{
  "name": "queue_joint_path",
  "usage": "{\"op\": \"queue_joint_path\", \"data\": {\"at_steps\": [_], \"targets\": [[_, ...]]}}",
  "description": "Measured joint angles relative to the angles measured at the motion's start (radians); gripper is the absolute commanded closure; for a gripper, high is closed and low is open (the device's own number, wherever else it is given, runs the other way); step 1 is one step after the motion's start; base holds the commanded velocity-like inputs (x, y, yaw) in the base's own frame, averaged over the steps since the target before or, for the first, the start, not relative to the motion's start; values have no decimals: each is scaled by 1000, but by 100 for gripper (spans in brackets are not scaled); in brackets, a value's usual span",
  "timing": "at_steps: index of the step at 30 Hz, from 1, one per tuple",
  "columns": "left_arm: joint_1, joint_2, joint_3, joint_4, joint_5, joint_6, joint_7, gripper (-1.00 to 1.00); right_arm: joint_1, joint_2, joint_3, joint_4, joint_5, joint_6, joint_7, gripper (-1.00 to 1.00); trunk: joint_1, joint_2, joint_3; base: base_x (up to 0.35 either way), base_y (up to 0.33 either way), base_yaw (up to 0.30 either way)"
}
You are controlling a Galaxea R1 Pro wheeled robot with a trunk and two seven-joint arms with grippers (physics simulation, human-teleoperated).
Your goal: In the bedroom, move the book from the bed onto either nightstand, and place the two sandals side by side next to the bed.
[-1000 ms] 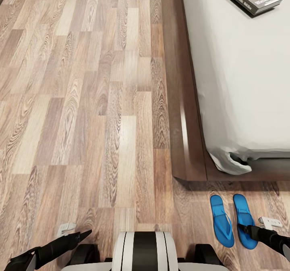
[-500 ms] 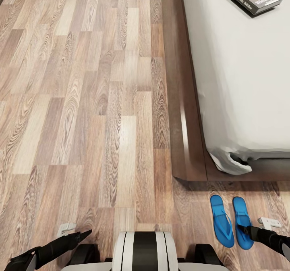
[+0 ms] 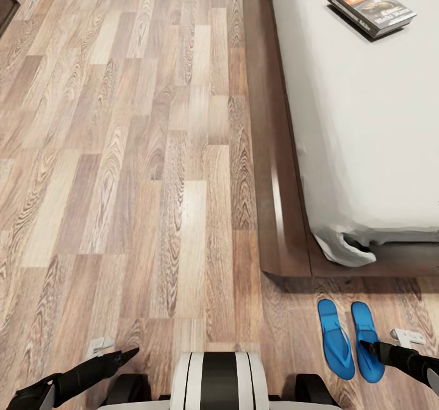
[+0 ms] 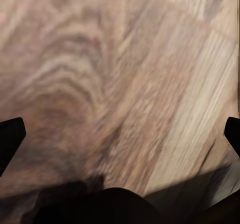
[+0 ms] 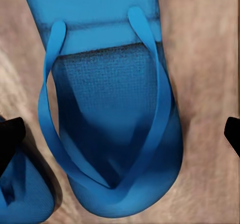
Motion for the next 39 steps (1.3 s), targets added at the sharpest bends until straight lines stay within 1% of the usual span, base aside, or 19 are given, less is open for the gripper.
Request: {"op": "queue_joint_path", "data": {"at_steps": [10, 14, 16, 17, 18, 19, 21, 22, 23, 24, 26, 27, 28, 29, 31, 34, 39], "targets": [[0, 0, -1, 0, -1, 1, 0, -100, 0, 0, -1, 1, 0, 1, 1, -100, -4, 2, 39, 0, 0, 0], [0, 0, -2, 0, -2, 1, 2, -100, 1, -7, -3, 11, -3, 2, 3, -100, -6, 3, 54, 0, 0, 0], [0, 0, -2, 0, -2, 3, 3, -100, 1, -11, -4, 20, -10, 2, 13, -100, -7, 4, 62, 0, 0, 0], [0, 0, -2, 0, -2, 4, 3, -100, 2, -13, -4, 33, -21, 2, 30, -100, -8, 4, 66, 0, 0, 0], [0, 1, -1, 0, -2, 5, 2, -100, 2, -34, -5, 87, -70, 2, 95, -100, -8, 4, 70, 0, 0, 0], [0, 2, -1, 0, -2, 6, 2, -100, 2, -43, -5, 108, -90, 2, 120, -100, -9, 4, 73, 0, 0, 0], [0, 5, 0, 1, -1, 6, 3, -100, 2, -73, -5, 206, -169, 0, 228, -100, -9, 5, 81, 0, 0, 0], [0, 6, 1, 0, -1, 6, 4, -100, 2, -83, -5, 268, -209, -1, 291, -100, -10, 5, 85, 0, 0, 0], [0, 7, 1, 1, -1, 5, 6, -100, 2, -93, -4, 359, -252, -3, 391, -100, -10, 5, 89, 0, 0, 0], [0, 7, 1, 1, -1, 5, 7, -100, 2, -94, -5, 392, -264, -3, 428, -100, -11, 6, 93, 0, 0, 0], [0, 7, 1, 1, -1, 4, 8, -100, 4, -99, -6, 455, -287, -5, 555, -100, -12, 6, 101, 0, 0, 0], [0, 7, 1, 1, -1, 4, 7, -100, 4, -100, -6, 472, -293, -12, 604, -100, -12, 6, 104, 0, 0, 0], [0, 8, 1, 1, -1, 4, 6, -100, 5, -100, -6, 478, -295, -19, 624, -100, -13, 7, 108, 0, 0, 0], [0, 8, 1, 1, -1, 4, 6, -100, 6, -100, -7, 489, -300, -50, 660, -100, -13, 7, 112, 0, 0, 0], [0, 7, 0, 1, -2, 3, 7, -100, 8, -97, -8, 496, -304, -106, 683, -100, -14, 7, 120, 0, 0, 0], [0, 4, -1, 1, -2, 1, 9, -100, 9, -94, -7, 500, -308, -157, 696, -100, -15, 8, 131, 0, 0, 0], [0, 3, -2, 1, -3, 0, 9, -100, 9, -93, -6, 501, -309, -173, 699, -100, -18, 9, 151, 0, 0, 0]]}}
